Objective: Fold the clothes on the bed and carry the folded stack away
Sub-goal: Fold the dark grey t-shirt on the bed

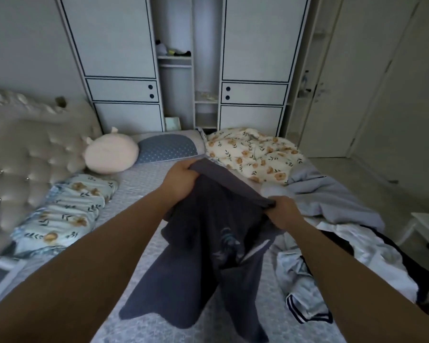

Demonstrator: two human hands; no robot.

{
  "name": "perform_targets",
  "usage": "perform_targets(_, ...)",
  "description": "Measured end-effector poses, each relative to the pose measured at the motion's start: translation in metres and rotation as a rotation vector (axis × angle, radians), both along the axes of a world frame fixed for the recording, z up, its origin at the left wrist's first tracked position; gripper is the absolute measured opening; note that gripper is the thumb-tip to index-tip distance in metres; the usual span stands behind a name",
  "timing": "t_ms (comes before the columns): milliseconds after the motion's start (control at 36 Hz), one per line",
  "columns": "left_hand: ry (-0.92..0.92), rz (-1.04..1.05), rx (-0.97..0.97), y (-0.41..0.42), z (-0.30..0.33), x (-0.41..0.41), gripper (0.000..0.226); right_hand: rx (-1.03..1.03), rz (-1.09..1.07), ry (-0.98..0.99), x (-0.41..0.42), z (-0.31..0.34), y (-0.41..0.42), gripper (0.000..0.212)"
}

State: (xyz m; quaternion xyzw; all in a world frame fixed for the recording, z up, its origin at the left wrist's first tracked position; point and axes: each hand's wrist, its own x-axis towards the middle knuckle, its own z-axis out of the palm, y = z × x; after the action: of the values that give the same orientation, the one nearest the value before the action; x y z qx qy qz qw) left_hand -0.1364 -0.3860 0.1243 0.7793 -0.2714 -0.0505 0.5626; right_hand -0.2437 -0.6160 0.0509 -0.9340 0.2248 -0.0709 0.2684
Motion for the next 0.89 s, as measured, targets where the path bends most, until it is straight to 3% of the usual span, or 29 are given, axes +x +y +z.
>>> perform_targets(56,-0.009,0.041,0.037,0.016,0.002,0.001,0.033,0.108,0.026,-0.006,0.001,0.003,0.004,0.014)
perform_targets(139,0.012,0.229,0.145,0.032,0.000,0.009,0.028,0.110,0.132,0.040,0.010,0.015,0.017,0.031)
perform_targets(250,-0.070,0.427,0.409,0.054,-0.013,0.008,0.028,0.117,0.264,-0.017,0.019,0.033,0.040,0.027)
perform_targets(333,-0.278,0.229,0.602,0.053,-0.026,-0.013,0.076,0.109,0.422,-0.057,0.022,0.044,0.064,0.019)
perform_targets(389,-0.339,0.026,0.671,0.042,-0.032,-0.030,0.071,0.085,0.529,-0.092,0.021,0.050,0.083,0.014)
perform_targets(444,-0.255,-0.095,0.663,0.032,-0.039,-0.042,0.036,0.050,0.590,-0.115,0.019,0.050,0.096,0.012)
perform_targets(472,-0.194,-0.123,0.641,0.030,-0.042,-0.046,0.030,0.030,0.605,-0.106,0.017,0.048,0.101,0.006)
perform_targets(611,-0.141,-0.148,0.598,0.034,-0.048,-0.054,0.032,0.090,0.570,-0.057,0.004,0.042,0.094,0.015)
perform_targets(750,-0.147,-0.094,0.397,0.036,-0.040,-0.059,0.033,0.242,0.512,0.379,-0.013,0.031,0.075,0.026)
perform_targets(806,-0.136,-0.050,0.341,0.043,-0.036,-0.055,0.034,0.293,0.446,0.331,-0.016,0.020,0.070,0.026)
perform_targets(889,-0.109,-0.031,0.323,0.057,-0.030,-0.050,0.030,0.465,0.321,0.093,-0.020,0.015,0.074,0.009)
